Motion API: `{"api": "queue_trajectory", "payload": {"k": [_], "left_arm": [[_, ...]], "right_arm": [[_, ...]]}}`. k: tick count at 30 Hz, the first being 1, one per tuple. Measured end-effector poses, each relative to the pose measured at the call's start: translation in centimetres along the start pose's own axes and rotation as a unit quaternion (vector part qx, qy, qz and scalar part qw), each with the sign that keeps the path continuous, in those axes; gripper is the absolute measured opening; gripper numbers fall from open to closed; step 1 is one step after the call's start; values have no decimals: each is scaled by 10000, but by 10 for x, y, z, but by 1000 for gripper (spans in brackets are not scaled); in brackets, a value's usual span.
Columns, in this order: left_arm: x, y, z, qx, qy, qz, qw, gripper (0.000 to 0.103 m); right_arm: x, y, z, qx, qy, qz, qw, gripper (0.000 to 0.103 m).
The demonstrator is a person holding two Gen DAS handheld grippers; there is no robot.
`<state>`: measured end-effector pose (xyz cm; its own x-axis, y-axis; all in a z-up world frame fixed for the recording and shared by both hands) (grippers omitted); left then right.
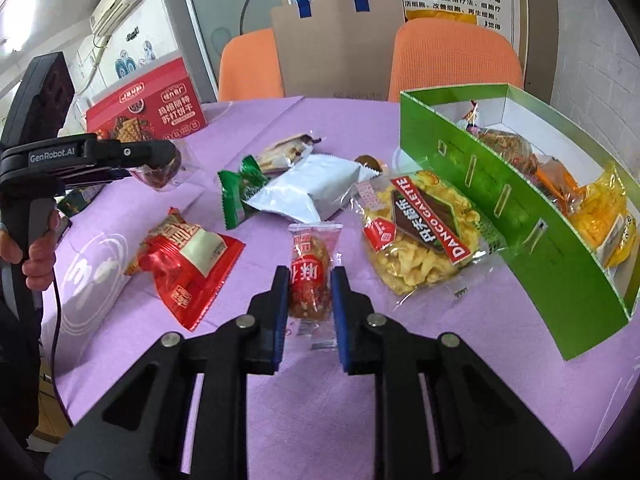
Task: Organize snacks
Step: 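Lower both held snacks into the green box and open both tools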
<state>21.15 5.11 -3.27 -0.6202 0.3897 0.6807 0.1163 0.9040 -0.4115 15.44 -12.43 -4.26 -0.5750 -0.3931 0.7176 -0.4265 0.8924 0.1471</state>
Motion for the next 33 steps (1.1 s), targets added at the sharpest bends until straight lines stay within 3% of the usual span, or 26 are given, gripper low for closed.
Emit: {"api": "queue_trajectory", "payload": {"k": [6,15,23,33], "left_arm": [[27,-53,-16,-443,-275,428,9977,45],[9,-153,-38,-1110,-215,1031,9882,45],[-45,-217,-53,-1249,32,1276,9839,45],[-116,-238,-63,-1026,322,1198,9870,45]], "right_arm": [[46,-17,-17,-194,-639,132,9977,22],[108,-91,-24,-808,-1281,913,9842,22],[120,-159,-13,-1418,-1367,1478,9692,22],[100,-210,-24,-1747,-1376,1732,9594,23]]}}
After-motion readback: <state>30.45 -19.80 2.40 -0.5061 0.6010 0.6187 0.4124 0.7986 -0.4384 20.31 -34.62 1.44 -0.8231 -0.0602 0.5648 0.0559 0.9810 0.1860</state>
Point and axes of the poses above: each gripper's, at about its wrist camera, not at the fingertips, and x roughly against the way its jaws point, y to its left, z to its underside, the point moved 6 cm from there along -x, roughly the way its jaws point, and after that the axes turned 1 degree about y, right-handed, at the moved point
